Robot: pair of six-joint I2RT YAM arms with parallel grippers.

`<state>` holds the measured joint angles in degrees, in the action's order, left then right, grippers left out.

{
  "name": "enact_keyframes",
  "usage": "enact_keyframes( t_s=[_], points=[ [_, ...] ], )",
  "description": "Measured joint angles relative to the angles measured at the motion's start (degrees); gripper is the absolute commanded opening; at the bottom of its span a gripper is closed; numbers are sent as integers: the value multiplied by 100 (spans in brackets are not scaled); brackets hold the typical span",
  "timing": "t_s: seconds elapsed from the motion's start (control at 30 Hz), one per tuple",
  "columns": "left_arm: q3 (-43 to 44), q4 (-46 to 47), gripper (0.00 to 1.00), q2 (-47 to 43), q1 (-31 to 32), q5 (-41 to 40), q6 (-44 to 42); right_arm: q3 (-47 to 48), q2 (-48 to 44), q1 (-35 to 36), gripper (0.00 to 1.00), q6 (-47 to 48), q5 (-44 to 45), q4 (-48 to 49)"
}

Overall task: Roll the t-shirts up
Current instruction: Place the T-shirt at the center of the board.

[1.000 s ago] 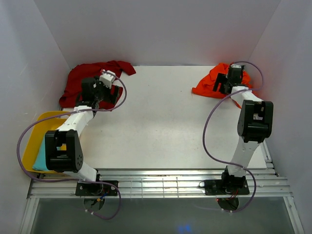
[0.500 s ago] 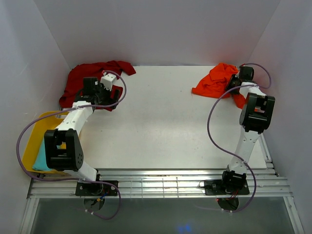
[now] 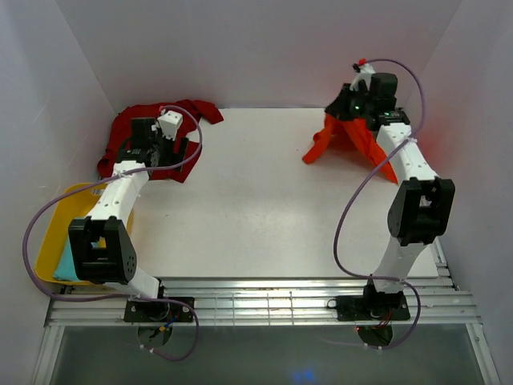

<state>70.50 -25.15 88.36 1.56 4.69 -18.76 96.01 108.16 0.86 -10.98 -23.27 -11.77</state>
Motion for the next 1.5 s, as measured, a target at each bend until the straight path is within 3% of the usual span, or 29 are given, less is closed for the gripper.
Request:
enact_keyframes(
  t_s=[0.13, 0.2, 0.3, 0.47, 0.67, 0.83, 0.97, 1.03, 1.07, 1.13, 1.17, 1.27, 1.5],
  points=[
    [227, -120, 98, -417, 0, -44, 90, 229, -975, 1296, 8, -142, -1362, 669],
    [304, -164, 98, -651, -2, -87, 131, -35, -1585, 1587, 8, -452, -2109, 1318],
    [417, -184, 98, -857, -11, -101, 195, -595, -2465, 1449, 8, -769, -2625, 1967],
    [645, -186, 98, -916, -28, -48, 326, -1886, -3316, 1163, 8, -1036, -2601, 2465],
    [540, -223, 97, -898, -33, 205, 315, -3040, -2614, 1082, 8, -1082, -2041, 1856],
    [-146, -232, 88, -846, -31, 439, 151, -2940, -1460, 804, 8, -780, -1145, 592],
    [-949, -315, 87, -789, 122, 562, -37, -2905, -1204, 697, 8, -494, -682, -33],
    [-1349, -393, 87, -789, 404, 586, -164, -2918, -1274, 704, 22, -372, -474, -164],
    [-1528, -442, 88, -789, 614, 586, -227, -2935, -1327, 704, 41, -321, -363, -203],
    [-1832, -522, 88, -800, 1147, 581, -358, -2942, -1427, 717, 63, -212, -140, -293],
    [-1932, -579, 89, -800, 1403, 599, -404, -2940, -1475, 723, 89, -131, -17, -348],
    [-2111, -688, 89, -804, 1923, 787, -527, -2935, -1593, 726, 90, 31, 385, -566],
    [-2363, -706, 89, -737, 1915, 608, -708, -3602, -2472, 726, 91, 96, 1399, -743]
  ],
)
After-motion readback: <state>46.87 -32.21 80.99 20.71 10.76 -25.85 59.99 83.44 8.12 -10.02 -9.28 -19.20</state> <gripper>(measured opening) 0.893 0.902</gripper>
